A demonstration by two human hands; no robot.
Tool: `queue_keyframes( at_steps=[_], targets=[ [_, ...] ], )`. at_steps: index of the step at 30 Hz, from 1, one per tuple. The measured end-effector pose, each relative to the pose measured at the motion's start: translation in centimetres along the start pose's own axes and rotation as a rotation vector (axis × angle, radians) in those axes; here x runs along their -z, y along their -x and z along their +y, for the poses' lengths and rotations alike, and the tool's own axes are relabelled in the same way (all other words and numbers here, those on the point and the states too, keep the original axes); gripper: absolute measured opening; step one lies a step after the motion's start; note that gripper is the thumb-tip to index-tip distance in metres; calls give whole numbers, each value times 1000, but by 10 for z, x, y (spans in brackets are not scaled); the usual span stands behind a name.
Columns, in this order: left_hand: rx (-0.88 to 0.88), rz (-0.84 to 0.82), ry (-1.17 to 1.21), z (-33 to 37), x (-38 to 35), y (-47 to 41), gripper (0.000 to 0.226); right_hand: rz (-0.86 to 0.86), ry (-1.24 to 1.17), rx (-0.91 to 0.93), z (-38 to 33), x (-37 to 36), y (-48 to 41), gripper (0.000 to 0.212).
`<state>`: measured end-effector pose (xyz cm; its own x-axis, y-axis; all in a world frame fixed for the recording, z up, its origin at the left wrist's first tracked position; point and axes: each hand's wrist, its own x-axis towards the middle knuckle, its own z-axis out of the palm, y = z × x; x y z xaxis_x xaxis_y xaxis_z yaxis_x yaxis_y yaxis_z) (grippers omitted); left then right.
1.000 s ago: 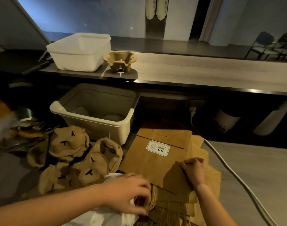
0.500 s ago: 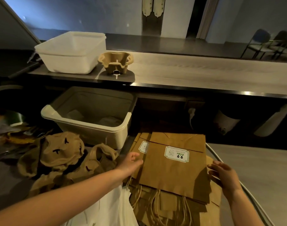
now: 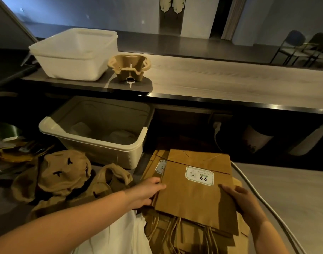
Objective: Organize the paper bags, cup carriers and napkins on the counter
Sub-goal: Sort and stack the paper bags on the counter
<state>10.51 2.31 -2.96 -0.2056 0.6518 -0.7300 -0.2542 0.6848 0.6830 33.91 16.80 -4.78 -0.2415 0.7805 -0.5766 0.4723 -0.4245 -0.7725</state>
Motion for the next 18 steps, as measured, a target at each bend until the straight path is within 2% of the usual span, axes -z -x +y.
queue_keyframes(
  at_steps=[4, 8, 14, 18],
  targets=[
    [17, 7, 119, 0, 11, -2, 31, -74, -48, -11, -10, 4, 3, 24],
    [28, -1, 230, 0, 13, -1, 30, -146, -112, -19, -13, 8, 8, 19],
    [-20, 52, 195, -2, 6, 1, 40, 3, -364, -16, -12, 24, 17, 12],
    [-3, 78, 182, -5, 11, 5, 36, 41, -425, -21, -11, 50, 15, 36]
  ],
)
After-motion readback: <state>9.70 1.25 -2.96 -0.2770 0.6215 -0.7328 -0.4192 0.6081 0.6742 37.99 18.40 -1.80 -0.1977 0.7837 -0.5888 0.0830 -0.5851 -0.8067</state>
